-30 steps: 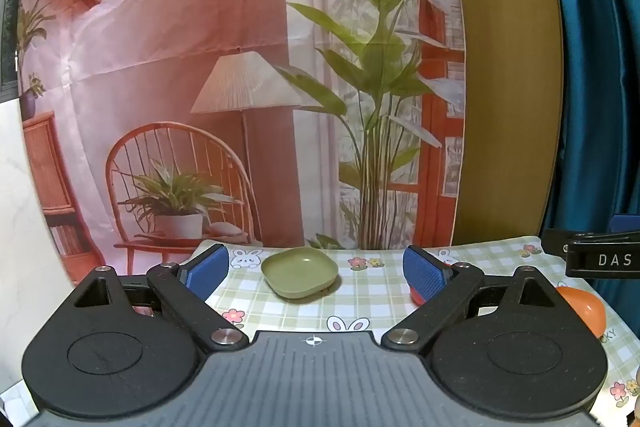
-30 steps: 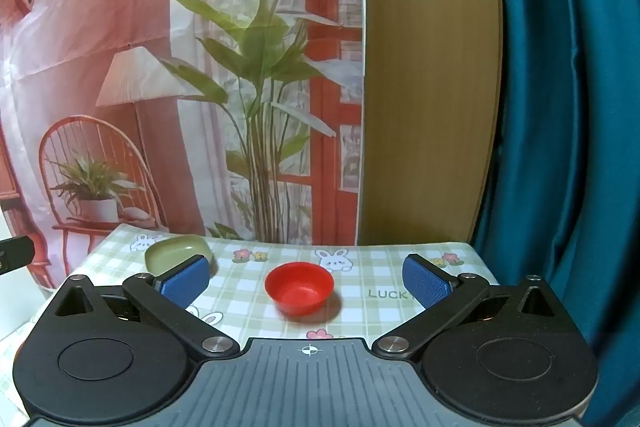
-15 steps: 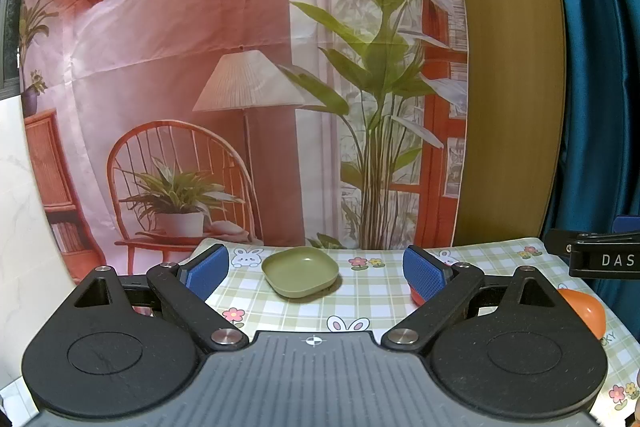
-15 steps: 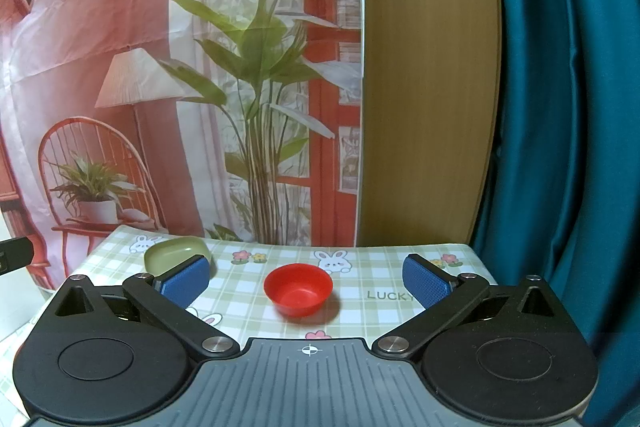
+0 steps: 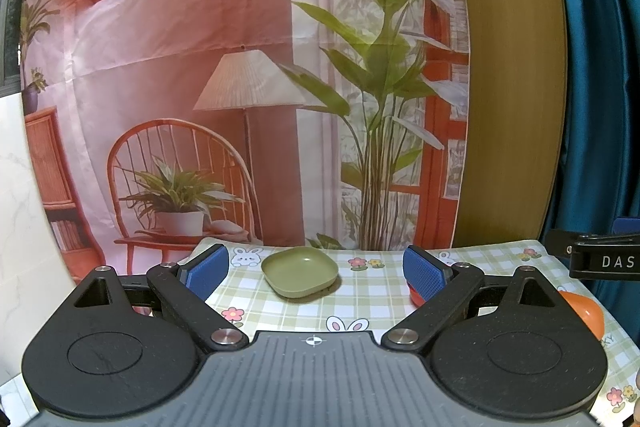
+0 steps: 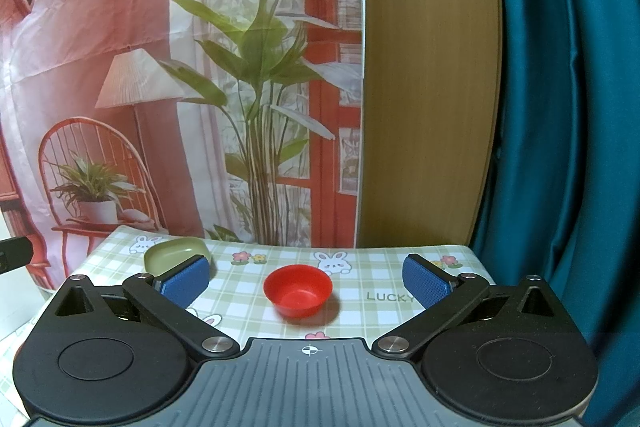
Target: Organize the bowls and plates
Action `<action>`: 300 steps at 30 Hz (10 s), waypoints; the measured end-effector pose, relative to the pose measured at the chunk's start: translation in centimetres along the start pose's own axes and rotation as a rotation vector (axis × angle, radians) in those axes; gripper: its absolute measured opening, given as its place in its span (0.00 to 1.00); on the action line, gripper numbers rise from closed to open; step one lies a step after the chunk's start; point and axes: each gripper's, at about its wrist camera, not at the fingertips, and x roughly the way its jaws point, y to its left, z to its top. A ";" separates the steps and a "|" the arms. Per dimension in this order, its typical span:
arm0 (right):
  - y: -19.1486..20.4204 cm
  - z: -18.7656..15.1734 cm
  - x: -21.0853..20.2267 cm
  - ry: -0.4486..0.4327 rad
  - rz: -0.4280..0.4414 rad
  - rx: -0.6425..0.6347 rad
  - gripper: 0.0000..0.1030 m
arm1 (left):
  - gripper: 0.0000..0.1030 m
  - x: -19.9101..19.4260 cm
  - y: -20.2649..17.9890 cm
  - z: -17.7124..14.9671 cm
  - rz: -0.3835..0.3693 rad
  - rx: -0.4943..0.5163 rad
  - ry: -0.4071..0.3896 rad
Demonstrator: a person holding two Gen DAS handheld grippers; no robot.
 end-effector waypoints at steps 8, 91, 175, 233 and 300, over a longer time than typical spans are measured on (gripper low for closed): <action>0.0 0.0 0.0 0.001 0.001 -0.001 1.00 | 0.93 0.0 0.1 -0.1 -0.004 -0.001 0.001; 6.9 -4.3 14.3 0.155 0.253 -0.012 0.84 | 0.89 12.9 13.3 -3.5 0.153 0.019 0.247; 10.3 -7.0 16.8 0.220 0.454 0.030 0.08 | 0.15 15.9 6.5 -9.9 -0.052 -0.167 0.413; -8.2 -3.7 26.8 0.189 0.220 0.219 0.07 | 0.15 28.6 -11.0 -4.7 -0.323 0.083 0.385; -8.9 -7.1 24.6 0.253 0.178 0.169 0.16 | 0.28 24.9 -9.4 -7.2 -0.360 -0.038 0.339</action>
